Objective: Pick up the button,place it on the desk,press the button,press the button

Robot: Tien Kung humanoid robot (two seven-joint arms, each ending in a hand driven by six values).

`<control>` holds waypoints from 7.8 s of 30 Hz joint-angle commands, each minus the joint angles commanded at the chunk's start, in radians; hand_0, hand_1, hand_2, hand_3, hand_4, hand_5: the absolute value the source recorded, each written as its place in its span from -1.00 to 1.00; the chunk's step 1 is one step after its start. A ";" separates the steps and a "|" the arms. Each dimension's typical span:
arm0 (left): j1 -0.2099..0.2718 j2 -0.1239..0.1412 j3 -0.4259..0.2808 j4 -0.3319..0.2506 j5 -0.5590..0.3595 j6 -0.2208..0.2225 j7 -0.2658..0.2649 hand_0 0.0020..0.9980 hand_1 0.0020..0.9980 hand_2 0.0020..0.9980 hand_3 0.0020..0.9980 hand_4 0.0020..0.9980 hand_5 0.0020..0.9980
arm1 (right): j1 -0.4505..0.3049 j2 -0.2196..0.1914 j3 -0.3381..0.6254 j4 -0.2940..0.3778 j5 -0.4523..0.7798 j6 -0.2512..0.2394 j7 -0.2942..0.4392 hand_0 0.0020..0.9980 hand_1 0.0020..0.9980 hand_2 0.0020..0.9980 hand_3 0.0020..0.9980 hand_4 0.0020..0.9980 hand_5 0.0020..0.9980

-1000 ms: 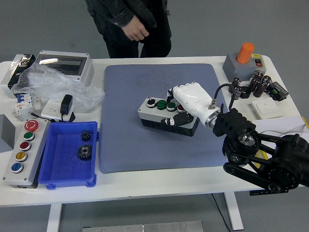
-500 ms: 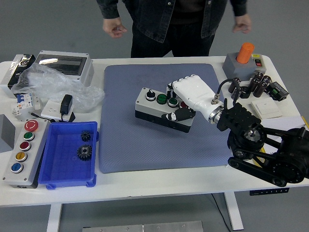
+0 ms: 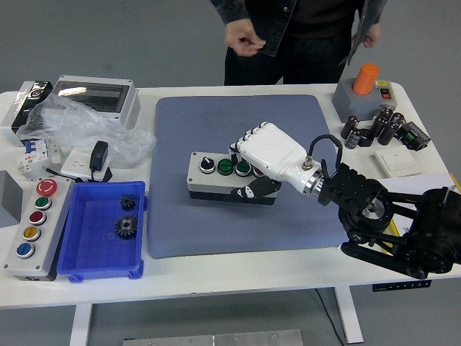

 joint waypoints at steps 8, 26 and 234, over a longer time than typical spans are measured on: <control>-0.003 0.000 0.001 0.000 0.002 0.000 0.000 0.33 0.38 0.24 0.29 0.30 -0.23 | 0.036 0.010 -0.038 -0.077 0.000 -0.031 0.058 -0.15 0.06 -0.25 -0.35 0.33 -1.00; -0.004 0.001 0.008 0.000 -0.003 0.000 0.000 0.33 0.38 0.24 0.29 0.30 -0.23 | 0.053 0.040 -0.077 -0.208 0.070 -0.046 0.114 -0.12 0.10 -0.24 -0.34 0.28 -1.00; 0.001 0.022 -0.067 -0.010 0.048 0.004 0.002 0.33 0.38 0.23 0.29 0.28 -0.24 | -0.446 -0.130 0.812 0.279 0.279 0.190 -0.098 0.84 0.84 0.99 1.00 1.00 0.19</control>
